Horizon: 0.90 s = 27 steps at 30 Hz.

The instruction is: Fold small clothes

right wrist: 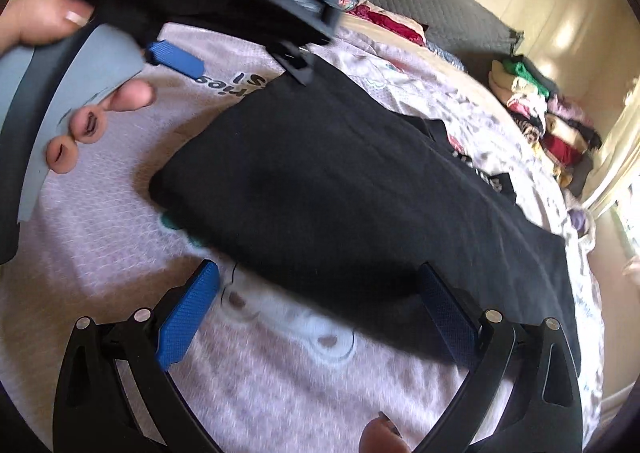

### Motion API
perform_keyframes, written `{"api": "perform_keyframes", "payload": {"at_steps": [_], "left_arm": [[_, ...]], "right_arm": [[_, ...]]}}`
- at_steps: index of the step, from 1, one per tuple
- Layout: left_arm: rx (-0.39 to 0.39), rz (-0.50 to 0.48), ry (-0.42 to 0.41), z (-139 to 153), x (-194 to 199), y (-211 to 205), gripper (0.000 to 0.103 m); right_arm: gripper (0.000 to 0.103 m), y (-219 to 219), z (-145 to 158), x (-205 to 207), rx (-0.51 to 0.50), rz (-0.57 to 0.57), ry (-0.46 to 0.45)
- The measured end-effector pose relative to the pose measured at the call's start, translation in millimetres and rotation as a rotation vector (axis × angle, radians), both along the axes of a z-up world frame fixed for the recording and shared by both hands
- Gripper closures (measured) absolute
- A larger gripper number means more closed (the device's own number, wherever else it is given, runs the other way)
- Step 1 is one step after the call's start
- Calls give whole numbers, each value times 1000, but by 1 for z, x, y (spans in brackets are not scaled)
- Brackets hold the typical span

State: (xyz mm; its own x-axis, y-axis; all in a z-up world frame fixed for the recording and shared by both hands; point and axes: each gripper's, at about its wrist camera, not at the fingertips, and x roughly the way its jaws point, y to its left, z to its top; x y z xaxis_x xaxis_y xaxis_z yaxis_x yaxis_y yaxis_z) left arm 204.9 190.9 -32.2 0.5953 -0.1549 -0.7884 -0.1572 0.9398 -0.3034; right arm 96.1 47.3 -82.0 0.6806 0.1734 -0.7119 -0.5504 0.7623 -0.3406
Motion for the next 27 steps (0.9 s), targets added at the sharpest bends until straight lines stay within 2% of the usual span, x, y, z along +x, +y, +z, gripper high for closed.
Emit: {"api": "perform_keyframes", "payload": {"at_steps": [7, 10, 11, 13, 14, 15, 17, 25, 27], "left_arm": [[-7, -4, 36, -13, 18, -3, 10], [-4, 0, 47, -17, 22, -2, 10], [-2, -1, 49, -18, 23, -2, 10], [8, -1, 54, -19, 24, -3, 10], [13, -2, 56, -19, 25, -5, 10], [17, -5, 58, -19, 25, -6, 10], [16, -10, 59, -18, 27, -9, 10], [-17, -58, 51, -6, 35, -36, 10], [-21, -78, 39, -1, 36, -46, 10]], "right_arm": [[5, 8, -2, 17, -26, 14, -50], [8, 6, 0, 20, -9, 26, -71], [28, 3, 2, 20, 4, 28, -88], [41, -2, 7, 20, 43, 33, -85], [52, -6, 10, 19, 68, 36, -91], [57, -9, 13, 18, 86, 40, -100], [74, -15, 20, 15, 121, 35, -113], [89, -44, 38, 9, 257, -2, -120], [90, -51, 43, 6, 277, -11, -131]]}}
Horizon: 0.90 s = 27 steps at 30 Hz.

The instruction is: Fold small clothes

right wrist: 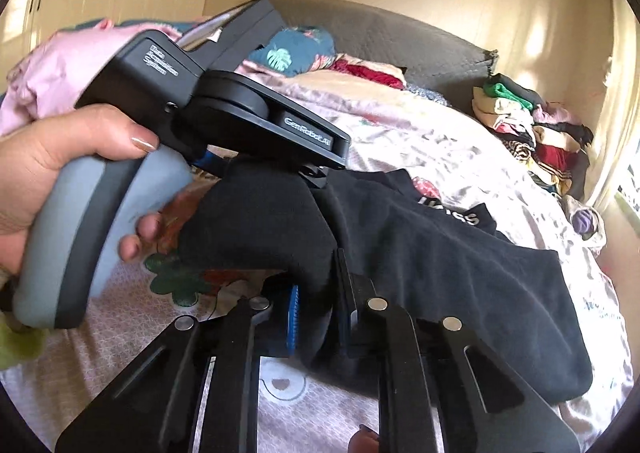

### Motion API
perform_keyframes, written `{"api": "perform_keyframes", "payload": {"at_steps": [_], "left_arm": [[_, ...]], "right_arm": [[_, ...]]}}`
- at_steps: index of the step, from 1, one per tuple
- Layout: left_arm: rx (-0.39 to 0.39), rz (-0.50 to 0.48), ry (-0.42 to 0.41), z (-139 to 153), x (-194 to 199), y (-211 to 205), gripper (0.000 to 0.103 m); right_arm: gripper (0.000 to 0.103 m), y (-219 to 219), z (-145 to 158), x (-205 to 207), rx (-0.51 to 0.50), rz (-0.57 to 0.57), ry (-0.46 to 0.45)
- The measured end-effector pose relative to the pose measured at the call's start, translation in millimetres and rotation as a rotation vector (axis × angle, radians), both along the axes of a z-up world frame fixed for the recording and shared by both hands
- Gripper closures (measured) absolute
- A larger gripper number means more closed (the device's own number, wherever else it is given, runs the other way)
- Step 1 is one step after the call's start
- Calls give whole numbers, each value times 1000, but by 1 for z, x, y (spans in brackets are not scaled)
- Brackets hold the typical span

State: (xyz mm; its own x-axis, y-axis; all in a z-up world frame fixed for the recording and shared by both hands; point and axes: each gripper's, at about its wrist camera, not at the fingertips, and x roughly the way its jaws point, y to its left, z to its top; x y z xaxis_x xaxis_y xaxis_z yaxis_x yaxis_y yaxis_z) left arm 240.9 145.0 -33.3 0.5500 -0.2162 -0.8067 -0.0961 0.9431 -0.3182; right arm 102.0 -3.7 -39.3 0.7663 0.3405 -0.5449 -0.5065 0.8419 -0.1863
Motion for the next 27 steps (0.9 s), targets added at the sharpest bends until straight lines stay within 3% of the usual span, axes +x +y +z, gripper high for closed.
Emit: {"api": "perform_keyframes", "payload": {"at_steps": [2, 3, 4, 6, 9, 16, 27], "left_arm": [[-10, -23, -28, 7, 0, -11, 11], [-7, -28, -37, 10, 1, -15, 18], [-4, -41, -50, 15, 1, -23, 35], [-9, -65, -63, 21, 2, -34, 52], [33, -92, -101, 34, 2, -52, 69], [79, -139, -158, 59, 8, -91, 73], [77, -203, -206, 80, 16, -153, 73]], "right_arm": [[93, -8, 4, -3, 23, -14, -10], [94, -11, 5, -4, 37, -20, -10], [94, -15, 6, -5, 52, -26, -9], [95, -25, 10, -6, 84, -42, -10], [96, -40, 17, -7, 130, -66, -12], [96, -79, 30, -13, 215, -140, -53], [96, -130, 36, -21, 333, -257, -53]]}}
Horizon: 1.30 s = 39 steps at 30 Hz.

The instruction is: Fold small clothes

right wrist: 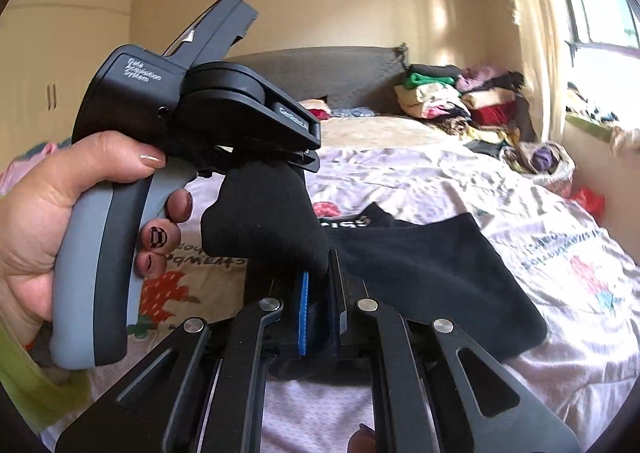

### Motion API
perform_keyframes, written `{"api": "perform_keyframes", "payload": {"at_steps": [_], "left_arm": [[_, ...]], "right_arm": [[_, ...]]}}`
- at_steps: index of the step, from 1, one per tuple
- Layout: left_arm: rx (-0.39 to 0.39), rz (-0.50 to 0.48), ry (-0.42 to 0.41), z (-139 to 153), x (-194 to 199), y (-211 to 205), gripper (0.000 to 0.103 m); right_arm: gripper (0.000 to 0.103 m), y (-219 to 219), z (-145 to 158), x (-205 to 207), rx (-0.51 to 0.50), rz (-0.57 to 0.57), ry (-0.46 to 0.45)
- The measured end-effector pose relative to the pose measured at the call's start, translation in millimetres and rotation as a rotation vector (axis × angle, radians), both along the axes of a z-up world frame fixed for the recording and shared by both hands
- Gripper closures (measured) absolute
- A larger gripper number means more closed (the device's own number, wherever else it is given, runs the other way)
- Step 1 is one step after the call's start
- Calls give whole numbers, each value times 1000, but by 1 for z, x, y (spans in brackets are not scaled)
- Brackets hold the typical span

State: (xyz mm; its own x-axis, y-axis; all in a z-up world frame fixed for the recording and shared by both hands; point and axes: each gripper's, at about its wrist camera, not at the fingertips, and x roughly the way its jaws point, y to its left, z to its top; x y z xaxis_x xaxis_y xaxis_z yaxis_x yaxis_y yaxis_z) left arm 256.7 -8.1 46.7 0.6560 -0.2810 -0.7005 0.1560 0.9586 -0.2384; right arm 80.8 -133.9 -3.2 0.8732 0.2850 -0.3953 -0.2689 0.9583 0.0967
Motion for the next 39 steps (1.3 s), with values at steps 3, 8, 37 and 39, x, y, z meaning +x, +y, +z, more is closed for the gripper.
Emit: {"api": "perform_keyframes", "payload": {"at_steps": [3, 8, 37, 39], "left_arm": [[2, -23, -4, 1, 3, -17, 73], [1, -61, 7, -3, 9, -46, 74], [53, -166, 150, -60, 47, -143, 56], [44, -176, 143, -59, 48, -146, 46]], "right_arm": [[96, -15, 0, -1, 28, -40, 5], [96, -39, -5, -1, 74, -100, 31], [94, -129, -66, 29, 522, -249, 383], [94, -137, -70, 29, 560, -273, 400]]}}
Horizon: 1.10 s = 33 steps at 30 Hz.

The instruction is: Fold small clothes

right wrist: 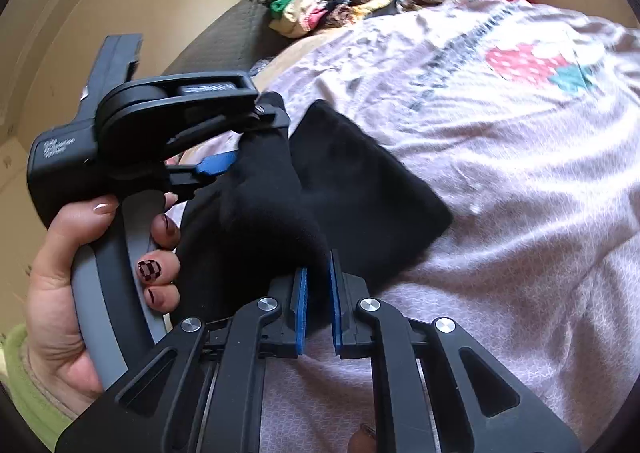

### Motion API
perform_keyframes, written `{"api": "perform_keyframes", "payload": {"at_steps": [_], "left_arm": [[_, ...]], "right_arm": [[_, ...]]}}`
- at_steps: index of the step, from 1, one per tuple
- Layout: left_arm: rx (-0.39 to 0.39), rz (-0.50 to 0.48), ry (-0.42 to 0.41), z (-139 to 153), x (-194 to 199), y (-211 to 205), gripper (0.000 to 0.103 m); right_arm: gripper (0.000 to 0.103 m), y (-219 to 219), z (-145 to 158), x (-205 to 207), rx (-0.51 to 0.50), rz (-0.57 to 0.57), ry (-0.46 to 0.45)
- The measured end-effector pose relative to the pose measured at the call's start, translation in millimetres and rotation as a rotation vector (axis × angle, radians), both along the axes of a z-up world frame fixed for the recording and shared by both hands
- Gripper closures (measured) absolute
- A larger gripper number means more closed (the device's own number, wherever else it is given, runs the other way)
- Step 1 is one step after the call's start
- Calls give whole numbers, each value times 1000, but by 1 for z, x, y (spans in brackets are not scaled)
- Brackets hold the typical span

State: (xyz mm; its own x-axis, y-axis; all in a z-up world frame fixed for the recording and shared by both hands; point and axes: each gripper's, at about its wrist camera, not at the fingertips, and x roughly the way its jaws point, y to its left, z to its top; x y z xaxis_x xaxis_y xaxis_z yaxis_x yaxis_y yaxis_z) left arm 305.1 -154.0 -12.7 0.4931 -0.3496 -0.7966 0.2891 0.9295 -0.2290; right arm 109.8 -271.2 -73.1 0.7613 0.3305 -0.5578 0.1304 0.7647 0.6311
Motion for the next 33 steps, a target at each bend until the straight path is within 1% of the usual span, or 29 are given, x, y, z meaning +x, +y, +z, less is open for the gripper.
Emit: {"api": "perform_keyframes", "payload": {"at_steps": [1, 2, 4, 5, 6, 8, 9, 11, 14, 16, 18, 19, 20, 22, 24, 25, 27, 29, 31, 33], "left_arm": [[1, 0, -4, 1, 0, -1, 43], [0, 1, -9, 2, 0, -1, 42], [-30, 4, -31, 8, -3, 3, 41], [-43, 8, -48, 14, -5, 7, 39], [-47, 15, -76, 21, -9, 14, 35], [-37, 33, -119, 29, -17, 28, 33], [-30, 41, -128, 31, -20, 33, 31], [-8, 74, -138, 30, -27, 52, 30], [25, 118, -116, 14, -37, 78, 30], [51, 144, -104, 0, -43, 88, 30], [58, 150, -84, -14, -48, 93, 30], [46, 151, -72, -23, -51, 95, 30], [33, 150, -66, -29, -53, 96, 30], [13, 159, -71, -33, -55, 99, 30], [2, 153, -68, -32, -54, 99, 30], [-3, 153, -67, -32, -54, 99, 30], [-16, 152, -64, -32, -55, 100, 30], [-13, 150, -69, -32, -57, 100, 30], [-12, 145, -75, -33, -59, 99, 30], [-17, 141, -74, -32, -60, 99, 30]], "right_arm": [[94, -4, -2, 0, 20, -12, 9], [94, -10, -6, -1, 53, -29, 19], [93, -19, -10, -2, 98, -46, 28], [91, -22, -11, -3, 119, -45, 29], [90, -23, -10, -4, 126, -47, 26], [76, -24, -5, -5, 123, -40, 11], [73, -24, -1, -5, 112, -28, 2], [60, -27, 5, 0, 94, 3, -21], [53, -34, 13, 4, 81, 3, -35], [51, -42, 22, 7, 44, -33, -43], [51, -48, 42, 17, -2, -30, -84], [51, -49, 51, 22, -22, -12, -102], [51, -47, 62, 33, -44, 41, -108], [51, -38, 74, 57, -102, 127, -86], [56, -20, 78, 87, -199, 222, -38], [63, -8, 76, 102, -261, 248, -5], [66, 9, 65, 122, -317, 300, 49], [66, 18, 49, 136, -370, 290, 116], [67, 20, 38, 145, -381, 269, 149], [70, 25, 27, 152, -383, 284, 164]]}}
